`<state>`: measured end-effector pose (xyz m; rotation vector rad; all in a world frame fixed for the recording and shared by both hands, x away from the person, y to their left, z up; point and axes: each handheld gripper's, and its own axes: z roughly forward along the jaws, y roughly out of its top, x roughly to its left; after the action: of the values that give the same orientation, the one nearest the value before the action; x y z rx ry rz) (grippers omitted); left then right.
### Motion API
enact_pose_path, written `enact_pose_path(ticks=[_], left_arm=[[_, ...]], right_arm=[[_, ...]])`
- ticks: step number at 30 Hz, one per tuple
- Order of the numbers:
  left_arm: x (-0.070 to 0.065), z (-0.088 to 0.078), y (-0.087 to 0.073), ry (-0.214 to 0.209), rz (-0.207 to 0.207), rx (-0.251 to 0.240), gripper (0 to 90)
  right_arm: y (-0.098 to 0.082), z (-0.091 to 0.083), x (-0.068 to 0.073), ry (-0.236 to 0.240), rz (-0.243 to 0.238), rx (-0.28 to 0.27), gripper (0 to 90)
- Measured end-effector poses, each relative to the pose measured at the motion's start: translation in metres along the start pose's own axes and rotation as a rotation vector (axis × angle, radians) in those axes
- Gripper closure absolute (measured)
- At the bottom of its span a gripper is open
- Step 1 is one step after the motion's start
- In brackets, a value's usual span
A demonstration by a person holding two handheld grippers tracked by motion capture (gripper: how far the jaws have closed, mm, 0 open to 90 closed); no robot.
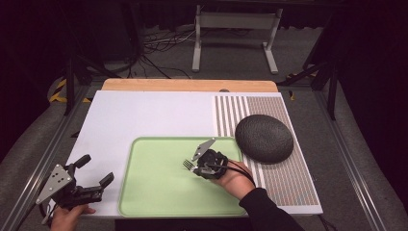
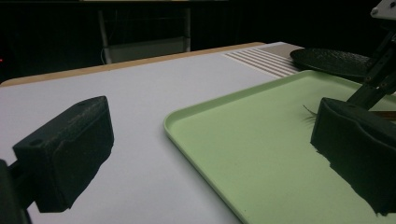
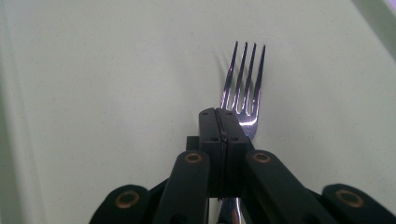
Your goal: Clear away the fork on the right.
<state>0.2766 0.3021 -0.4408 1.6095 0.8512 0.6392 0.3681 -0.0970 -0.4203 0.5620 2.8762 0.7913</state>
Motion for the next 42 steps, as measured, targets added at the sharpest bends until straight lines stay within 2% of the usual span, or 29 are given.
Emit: enact_pose_path(ticks=[17, 22, 36, 42], left_arm=[[0.000, 0.000, 0.000, -0.001, -0.001, 0.001, 0.1], [0.000, 0.000, 0.000, -0.002, -0.001, 0.007, 0.1], [0.000, 0.000, 0.000, -0.003, 0.000, 0.006, 0.1], [0.000, 0.000, 0.000, -0.004, 0.001, 0.007, 0.1]], right_arm=[[-0.003, 0.009, -0.003, -0.009, 0.004, 0.027, 90.0], [-0.004, 0.009, -0.005, -0.026, 0.002, 0.029, 90.0], [-0.010, 0.008, -0.021, -0.072, 0.052, 0.019, 90.0], [-0.016, 0.005, -0.028, -0.095, 0.095, 0.005, 90.0]])
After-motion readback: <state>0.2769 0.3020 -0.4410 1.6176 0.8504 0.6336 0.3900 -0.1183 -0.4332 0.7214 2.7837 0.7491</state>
